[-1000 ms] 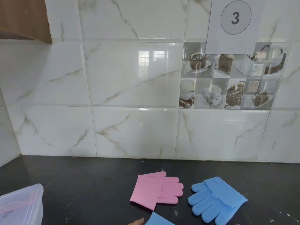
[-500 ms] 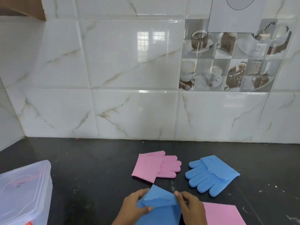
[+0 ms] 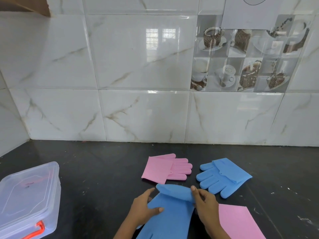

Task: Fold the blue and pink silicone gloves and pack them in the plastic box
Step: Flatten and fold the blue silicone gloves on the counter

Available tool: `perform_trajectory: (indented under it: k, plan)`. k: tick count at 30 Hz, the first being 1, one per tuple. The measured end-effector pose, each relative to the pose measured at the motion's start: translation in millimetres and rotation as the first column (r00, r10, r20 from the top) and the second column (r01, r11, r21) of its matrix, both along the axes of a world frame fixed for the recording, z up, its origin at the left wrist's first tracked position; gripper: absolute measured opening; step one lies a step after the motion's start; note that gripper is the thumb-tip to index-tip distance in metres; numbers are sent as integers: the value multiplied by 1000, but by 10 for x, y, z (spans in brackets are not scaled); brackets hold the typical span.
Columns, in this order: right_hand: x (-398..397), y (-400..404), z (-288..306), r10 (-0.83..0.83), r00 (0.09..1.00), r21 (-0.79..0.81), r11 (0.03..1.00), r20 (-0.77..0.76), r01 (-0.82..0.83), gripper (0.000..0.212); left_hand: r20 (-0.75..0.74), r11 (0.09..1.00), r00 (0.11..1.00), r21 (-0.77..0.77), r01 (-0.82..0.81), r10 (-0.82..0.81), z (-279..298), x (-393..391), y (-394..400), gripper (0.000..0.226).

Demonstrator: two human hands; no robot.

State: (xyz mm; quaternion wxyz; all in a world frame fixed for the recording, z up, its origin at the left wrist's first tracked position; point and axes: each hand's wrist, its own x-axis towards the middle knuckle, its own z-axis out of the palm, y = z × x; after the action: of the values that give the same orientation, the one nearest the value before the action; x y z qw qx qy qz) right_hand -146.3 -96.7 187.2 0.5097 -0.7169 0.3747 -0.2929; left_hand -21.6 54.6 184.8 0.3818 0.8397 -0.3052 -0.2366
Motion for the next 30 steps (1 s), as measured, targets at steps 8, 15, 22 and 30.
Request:
perform_trajectory:
  k: [8,15,22,30]
  plan:
    - [30,-181,39,-100,991,162,983,90,85,48,-13,975,997,211,-75,79,2,87,91,64]
    - [165,-326,112,-202,972,371,917,120,145,36,-49,957,993,275,-92,110,-22,96,137,35]
    - [235,-456,271,-163,984,420,900,77,116,31,-87,960,983,242,-137,163,-7,115,151,23]
    - [149,-497,305,-99,994,537,842,52,55,24,-118,969,978,197,-146,172,-33,189,130,22]
